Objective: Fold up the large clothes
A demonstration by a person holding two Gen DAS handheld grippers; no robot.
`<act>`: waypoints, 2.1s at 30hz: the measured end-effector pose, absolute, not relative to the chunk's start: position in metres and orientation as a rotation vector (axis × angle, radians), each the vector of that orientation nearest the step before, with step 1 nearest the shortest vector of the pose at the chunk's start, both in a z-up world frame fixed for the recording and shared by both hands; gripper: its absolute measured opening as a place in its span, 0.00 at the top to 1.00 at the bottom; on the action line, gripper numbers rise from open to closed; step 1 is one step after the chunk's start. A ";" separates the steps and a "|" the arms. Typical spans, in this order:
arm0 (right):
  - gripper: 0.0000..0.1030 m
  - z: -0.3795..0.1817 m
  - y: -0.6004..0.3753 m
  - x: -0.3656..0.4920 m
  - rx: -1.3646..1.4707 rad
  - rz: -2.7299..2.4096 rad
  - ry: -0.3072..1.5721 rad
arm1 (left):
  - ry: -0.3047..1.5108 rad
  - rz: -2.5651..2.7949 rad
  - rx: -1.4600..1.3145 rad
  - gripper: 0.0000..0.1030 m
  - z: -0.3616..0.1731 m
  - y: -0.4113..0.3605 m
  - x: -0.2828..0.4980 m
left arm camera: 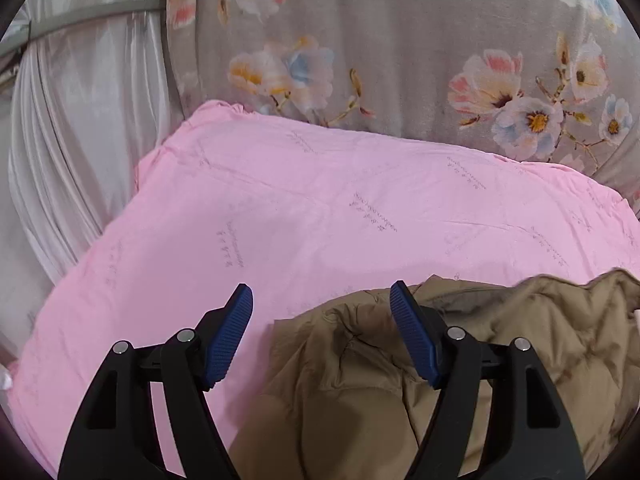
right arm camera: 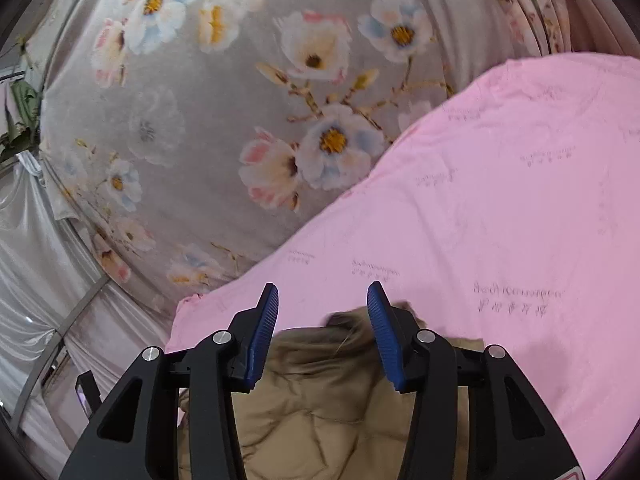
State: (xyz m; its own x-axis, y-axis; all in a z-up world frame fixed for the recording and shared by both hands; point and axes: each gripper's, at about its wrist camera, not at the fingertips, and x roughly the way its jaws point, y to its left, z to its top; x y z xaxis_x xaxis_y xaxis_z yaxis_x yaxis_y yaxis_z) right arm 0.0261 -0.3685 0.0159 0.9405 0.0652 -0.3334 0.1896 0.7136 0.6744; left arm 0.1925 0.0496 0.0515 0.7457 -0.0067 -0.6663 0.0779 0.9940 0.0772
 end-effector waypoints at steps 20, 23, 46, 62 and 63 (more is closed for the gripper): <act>0.86 -0.001 -0.211 0.106 0.200 0.006 0.695 | 0.975 -0.209 0.091 0.48 0.004 -0.034 0.208; 0.86 -0.015 -0.212 0.125 0.188 -0.013 0.746 | 0.990 -0.144 0.134 0.48 -0.016 -0.035 0.223; 0.97 -0.090 -0.316 0.130 0.447 -0.229 0.826 | 0.881 -0.068 0.135 0.38 -0.069 -0.016 0.239; 0.83 -0.011 -0.215 0.105 0.243 -0.090 0.711 | 0.867 -0.181 0.022 0.40 -0.014 -0.042 0.181; 0.83 -0.010 -0.204 0.106 0.217 -0.072 0.721 | 0.865 -0.186 0.042 0.40 -0.013 -0.050 0.176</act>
State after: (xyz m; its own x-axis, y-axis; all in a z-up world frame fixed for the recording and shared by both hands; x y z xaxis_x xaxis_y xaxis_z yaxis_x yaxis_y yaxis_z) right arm 0.1061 -0.2038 -0.0098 0.7495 0.0095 -0.6619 0.1397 0.9751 0.1722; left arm 0.1755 -0.0496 -0.0133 0.6337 -0.1461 -0.7596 0.1799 0.9829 -0.0389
